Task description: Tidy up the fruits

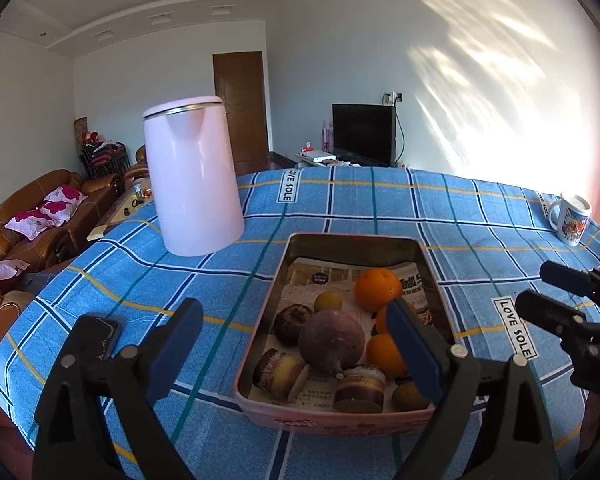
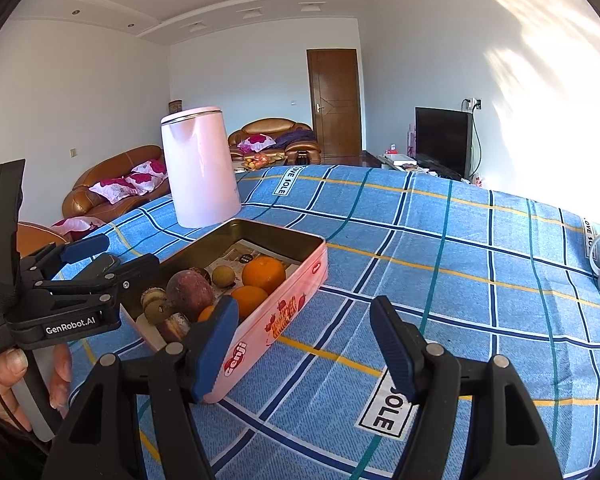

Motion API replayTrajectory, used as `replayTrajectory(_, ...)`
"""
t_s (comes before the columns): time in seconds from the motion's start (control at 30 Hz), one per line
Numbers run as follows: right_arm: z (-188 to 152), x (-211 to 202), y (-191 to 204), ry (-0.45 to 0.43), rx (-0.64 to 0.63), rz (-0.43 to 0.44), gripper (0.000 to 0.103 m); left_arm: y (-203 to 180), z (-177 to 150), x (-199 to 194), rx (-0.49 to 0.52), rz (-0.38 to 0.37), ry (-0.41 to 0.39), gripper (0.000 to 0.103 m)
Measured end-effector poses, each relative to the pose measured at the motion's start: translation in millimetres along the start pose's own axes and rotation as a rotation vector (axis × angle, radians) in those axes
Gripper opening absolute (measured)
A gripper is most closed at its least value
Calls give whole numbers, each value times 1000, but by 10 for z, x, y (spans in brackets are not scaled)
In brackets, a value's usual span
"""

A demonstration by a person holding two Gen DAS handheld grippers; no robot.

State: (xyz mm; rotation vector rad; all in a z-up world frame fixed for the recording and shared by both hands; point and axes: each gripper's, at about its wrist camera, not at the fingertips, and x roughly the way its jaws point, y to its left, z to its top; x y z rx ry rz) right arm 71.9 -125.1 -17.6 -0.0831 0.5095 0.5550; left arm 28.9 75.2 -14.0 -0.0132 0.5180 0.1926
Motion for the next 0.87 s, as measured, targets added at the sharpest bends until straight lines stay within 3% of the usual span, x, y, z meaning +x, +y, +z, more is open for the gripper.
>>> replayTrajectory(0.2, -8, -42, -72, -9, 12, -14, 69, -86, 22, -76, 21, -3, -32, 103)
replayTrajectory(0.87, -69, -127, -210, -12, 33, -30, 70, -213, 1, -66, 60, 14, -26, 103)
